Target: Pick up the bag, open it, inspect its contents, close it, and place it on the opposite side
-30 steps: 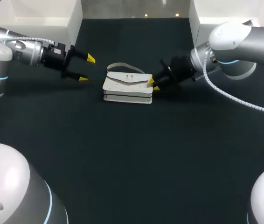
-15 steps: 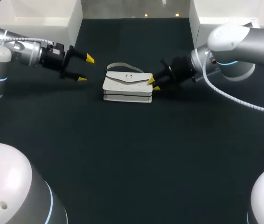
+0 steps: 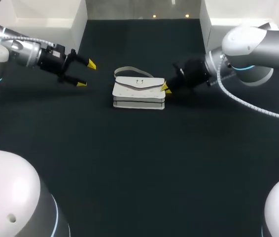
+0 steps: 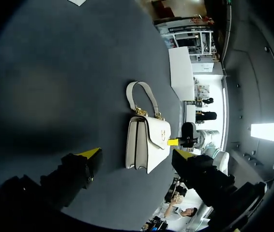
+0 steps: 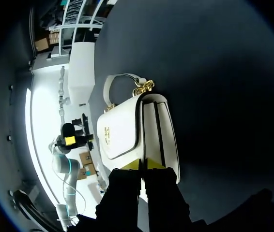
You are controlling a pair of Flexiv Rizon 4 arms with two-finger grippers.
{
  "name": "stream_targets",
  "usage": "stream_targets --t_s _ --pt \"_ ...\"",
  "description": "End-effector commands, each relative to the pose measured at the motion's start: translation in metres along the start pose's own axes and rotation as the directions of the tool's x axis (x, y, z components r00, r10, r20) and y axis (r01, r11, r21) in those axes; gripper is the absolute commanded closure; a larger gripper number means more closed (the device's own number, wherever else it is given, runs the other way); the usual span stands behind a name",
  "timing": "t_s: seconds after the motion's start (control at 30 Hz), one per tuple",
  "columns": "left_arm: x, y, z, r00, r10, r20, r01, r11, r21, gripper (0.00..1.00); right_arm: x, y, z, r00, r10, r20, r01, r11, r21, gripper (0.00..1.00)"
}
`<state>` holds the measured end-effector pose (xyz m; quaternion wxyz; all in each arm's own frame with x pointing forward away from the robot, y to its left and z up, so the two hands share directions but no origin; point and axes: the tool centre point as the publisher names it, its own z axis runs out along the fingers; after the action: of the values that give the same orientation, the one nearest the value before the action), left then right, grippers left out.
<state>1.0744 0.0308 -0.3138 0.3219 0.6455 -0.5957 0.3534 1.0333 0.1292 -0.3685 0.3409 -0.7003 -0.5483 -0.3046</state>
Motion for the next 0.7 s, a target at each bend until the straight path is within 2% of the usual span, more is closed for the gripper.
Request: stream_targets --t_s 0.03,0.1,0.17,0.33,0.7 --pt "0.010 -0.011 -0.018 0.993 0.001 0.114 0.007 0.998 -0.070 0.00 -0.007 0.015 -0.032 1.000 0.000 0.019 -0.001 1.000 0.030 1.00" --pt "0.012 -0.012 -0.027 0.985 0.001 0.173 0.014 0.996 -0.085 0.00 -0.014 0.021 -0.047 0.999 0.004 0.046 -0.006 1.000 0.030 1.00" --pt "0.012 -0.013 -0.033 0.975 -0.006 0.224 0.024 0.997 -0.077 0.00 -0.020 0.025 -0.059 0.998 0.028 0.062 -0.027 1.000 -0.003 1.00" --pt "0.011 -0.010 -0.047 0.923 -0.001 0.384 0.046 0.993 -0.107 0.00 -0.035 0.035 -0.080 0.996 0.035 0.083 -0.038 0.999 0.039 1.00" --pt "0.011 -0.010 -0.047 0.923 -0.001 0.384 0.046 0.993 -0.107 0.00 -0.035 0.035 -0.080 0.996 0.035 0.083 -0.038 0.999 0.039 1.00"
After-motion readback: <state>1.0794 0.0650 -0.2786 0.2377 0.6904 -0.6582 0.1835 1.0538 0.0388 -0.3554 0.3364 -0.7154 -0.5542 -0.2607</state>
